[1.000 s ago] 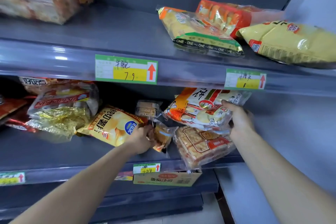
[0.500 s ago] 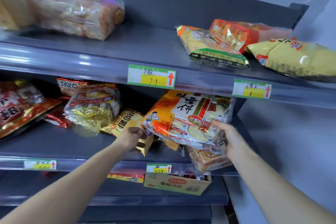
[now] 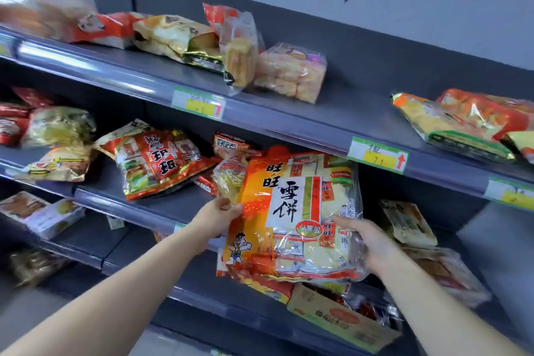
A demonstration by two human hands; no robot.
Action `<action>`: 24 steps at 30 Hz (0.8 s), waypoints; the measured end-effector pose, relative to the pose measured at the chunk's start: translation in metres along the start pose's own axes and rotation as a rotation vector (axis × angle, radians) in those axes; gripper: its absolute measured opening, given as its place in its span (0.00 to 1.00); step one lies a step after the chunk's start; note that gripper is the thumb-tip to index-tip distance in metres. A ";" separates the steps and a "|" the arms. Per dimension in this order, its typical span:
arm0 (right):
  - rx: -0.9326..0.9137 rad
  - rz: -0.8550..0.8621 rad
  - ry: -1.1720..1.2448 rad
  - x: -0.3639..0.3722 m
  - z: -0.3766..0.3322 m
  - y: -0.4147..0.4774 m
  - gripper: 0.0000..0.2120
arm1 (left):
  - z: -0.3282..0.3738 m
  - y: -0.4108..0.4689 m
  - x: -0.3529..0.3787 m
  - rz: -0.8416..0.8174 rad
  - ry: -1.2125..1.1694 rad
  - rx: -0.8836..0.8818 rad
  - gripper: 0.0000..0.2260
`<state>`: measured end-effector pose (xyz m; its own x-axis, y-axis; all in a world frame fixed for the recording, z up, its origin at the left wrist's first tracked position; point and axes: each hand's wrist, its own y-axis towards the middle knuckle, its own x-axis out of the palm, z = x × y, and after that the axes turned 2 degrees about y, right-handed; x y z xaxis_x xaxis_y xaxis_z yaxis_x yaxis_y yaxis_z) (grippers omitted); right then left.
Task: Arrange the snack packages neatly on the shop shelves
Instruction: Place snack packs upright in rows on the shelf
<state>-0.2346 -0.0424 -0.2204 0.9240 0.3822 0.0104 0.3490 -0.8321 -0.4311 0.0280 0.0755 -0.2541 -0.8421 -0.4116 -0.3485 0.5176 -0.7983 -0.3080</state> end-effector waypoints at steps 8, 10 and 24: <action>-0.064 -0.333 -0.074 0.106 -0.008 -0.032 0.21 | -0.042 -0.037 -0.112 0.035 -0.254 -0.137 0.15; -0.087 -0.381 -0.146 0.137 -0.011 -0.038 0.27 | -0.056 -0.049 -0.145 0.082 -0.329 -0.160 0.19; -0.348 -0.546 -0.539 0.364 -0.006 -0.069 0.21 | -0.136 -0.126 -0.340 0.500 -0.428 -0.195 0.22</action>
<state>0.0789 0.1520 -0.1818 0.4411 0.8331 -0.3338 0.8351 -0.5172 -0.1871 0.2702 0.3755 -0.2168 -0.4595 -0.8798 -0.1218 0.8439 -0.3896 -0.3689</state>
